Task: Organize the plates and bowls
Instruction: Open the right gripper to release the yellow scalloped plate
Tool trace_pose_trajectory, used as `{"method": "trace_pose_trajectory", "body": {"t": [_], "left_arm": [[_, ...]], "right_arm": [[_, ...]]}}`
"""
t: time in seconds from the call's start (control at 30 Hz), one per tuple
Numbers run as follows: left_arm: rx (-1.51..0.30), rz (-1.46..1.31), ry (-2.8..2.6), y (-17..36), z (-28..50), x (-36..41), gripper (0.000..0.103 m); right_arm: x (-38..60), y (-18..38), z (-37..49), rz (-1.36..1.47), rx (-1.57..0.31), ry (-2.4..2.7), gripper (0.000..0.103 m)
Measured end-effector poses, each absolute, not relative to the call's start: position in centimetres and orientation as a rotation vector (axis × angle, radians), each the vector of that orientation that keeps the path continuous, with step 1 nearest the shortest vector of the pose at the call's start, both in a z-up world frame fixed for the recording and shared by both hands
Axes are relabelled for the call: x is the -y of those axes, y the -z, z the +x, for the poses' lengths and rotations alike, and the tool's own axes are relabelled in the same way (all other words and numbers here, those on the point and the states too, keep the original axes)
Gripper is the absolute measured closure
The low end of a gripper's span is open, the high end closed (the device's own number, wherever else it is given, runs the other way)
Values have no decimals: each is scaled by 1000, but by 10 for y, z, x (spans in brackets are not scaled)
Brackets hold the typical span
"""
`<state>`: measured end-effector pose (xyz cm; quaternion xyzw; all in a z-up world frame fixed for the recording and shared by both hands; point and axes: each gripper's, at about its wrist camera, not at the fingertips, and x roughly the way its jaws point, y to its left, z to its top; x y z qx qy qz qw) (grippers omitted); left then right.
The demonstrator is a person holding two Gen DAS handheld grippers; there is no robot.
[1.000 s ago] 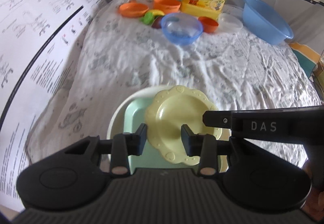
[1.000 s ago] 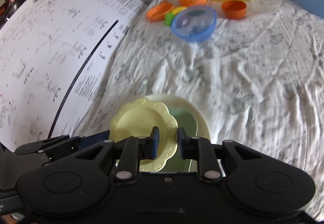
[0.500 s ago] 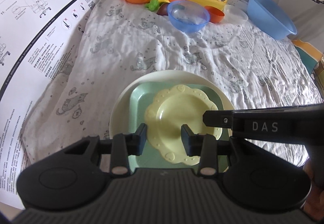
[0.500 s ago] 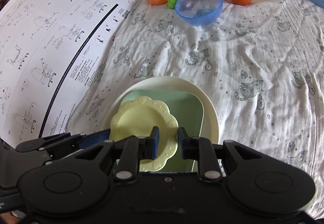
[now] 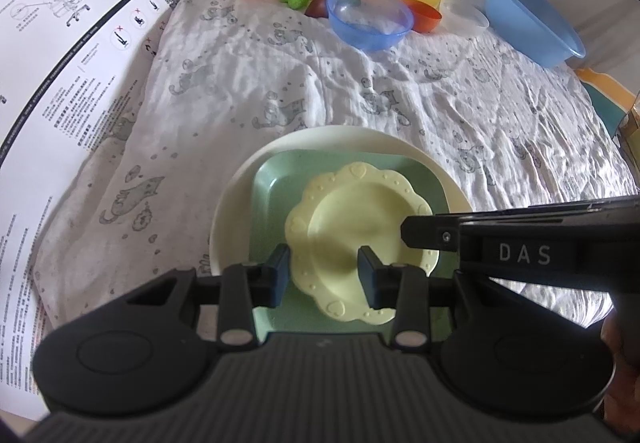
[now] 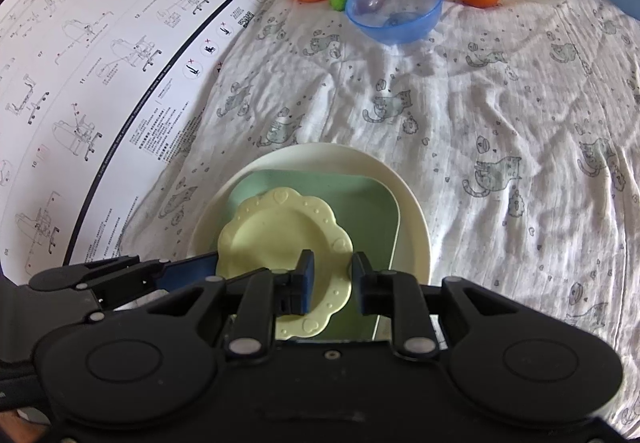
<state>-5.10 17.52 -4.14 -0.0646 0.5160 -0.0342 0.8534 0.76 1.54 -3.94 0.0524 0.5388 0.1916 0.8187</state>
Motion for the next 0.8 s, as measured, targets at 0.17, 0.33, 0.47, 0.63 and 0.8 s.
{"method": "trace_pose_trajectory", "body": {"t": [0.17,0.33,0.47,0.63,0.8], "left_arm": [[-1092,-137,76,45,-49,-175,68],[-1094,-134,76,49,-48,-175,68],[-1086,-135,83,48,-48,-175,58],[-1052,-154,70,40,-49,-180,40],[-980,-163,21,24,-54,-189,9]], "right_arm": [[-15,44,10,108,-1157,-404,80],[-16,47,13,109,-1164,-403,79],[-15,49,14,110,-1164,-403,67],[-12,39,14,108,-1112,-416,48],[-1,23,13,109,-1019,-399,12]]}}
